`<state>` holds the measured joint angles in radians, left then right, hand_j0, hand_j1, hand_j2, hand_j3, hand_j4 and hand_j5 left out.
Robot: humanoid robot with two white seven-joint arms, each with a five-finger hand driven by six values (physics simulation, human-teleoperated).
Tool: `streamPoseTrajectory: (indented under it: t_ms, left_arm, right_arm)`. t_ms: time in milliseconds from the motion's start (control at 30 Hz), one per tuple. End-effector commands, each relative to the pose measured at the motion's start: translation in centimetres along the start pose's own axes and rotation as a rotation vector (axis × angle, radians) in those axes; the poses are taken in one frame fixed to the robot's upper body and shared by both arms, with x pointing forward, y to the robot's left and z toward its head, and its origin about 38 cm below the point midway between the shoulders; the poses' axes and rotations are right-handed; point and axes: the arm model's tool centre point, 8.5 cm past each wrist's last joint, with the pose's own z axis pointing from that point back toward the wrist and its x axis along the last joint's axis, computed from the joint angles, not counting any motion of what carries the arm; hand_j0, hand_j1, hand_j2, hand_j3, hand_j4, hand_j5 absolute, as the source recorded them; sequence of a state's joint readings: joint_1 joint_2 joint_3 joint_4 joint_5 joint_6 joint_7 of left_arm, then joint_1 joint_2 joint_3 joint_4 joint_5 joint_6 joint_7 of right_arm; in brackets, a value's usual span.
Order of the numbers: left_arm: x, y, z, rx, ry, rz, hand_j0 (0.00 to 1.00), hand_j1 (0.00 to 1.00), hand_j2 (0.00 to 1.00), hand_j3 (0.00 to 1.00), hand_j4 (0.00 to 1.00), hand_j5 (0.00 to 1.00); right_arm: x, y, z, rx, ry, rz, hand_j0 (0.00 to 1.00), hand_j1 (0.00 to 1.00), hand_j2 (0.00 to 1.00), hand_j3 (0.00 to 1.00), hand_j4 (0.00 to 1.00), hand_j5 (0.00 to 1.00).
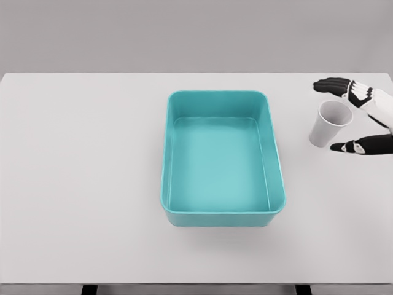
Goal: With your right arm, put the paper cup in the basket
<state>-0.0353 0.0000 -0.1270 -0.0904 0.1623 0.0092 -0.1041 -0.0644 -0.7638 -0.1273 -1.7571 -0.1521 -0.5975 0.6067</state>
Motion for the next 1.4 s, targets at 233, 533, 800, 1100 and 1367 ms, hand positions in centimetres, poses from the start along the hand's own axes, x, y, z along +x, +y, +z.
streamPoseTrajectory:
  t_ms: [233, 533, 800, 1100, 1367]
  left_arm:
    - [0.0, 0.0, 0.0, 0.0, 0.0, 0.0, 1.0, 1.0, 1.0, 1.0, 1.0, 1.0]
    - [0.0, 0.0, 0.0, 0.0, 0.0, 0.0, 1.0, 1.0, 1.0, 1.0, 1.0, 1.0]
    - [0.0, 0.0, 0.0, 0.0, 0.0, 0.0, 1.0, 1.0, 1.0, 1.0, 1.0, 1.0]
    - [0.0, 0.0, 0.0, 0.0, -0.002, 0.001, 1.0, 1.0, 1.0, 1.0, 1.0, 1.0]
    - [0.0, 0.0, 0.0, 0.0, 0.0, 0.0, 1.0, 1.0, 1.0, 1.0, 1.0, 1.0]
  right_arm:
    - [-6.0, 1.1, 0.3, -0.175, 0.17, -0.253, 1.0, 1.0, 1.0, 1.0, 1.0, 1.0]
    - [-9.4, 2.2, 2.8, -0.275, 0.255, -0.479, 1.0, 1.0, 1.0, 1.0, 1.0, 1.0]
    - [-12.0, 6.7, 3.6, -0.357, 0.295, -0.651, 1.0, 1.0, 1.0, 1.0, 1.0, 1.0]
    - [-13.2, 7.7, 4.0, -0.381, 0.33, -0.695, 1.0, 1.0, 1.0, 1.0, 1.0, 1.0]
    - [-15.1, 9.0, 4.1, -0.423, 0.374, -0.755, 1.0, 1.0, 1.0, 1.0, 1.0, 1.0]
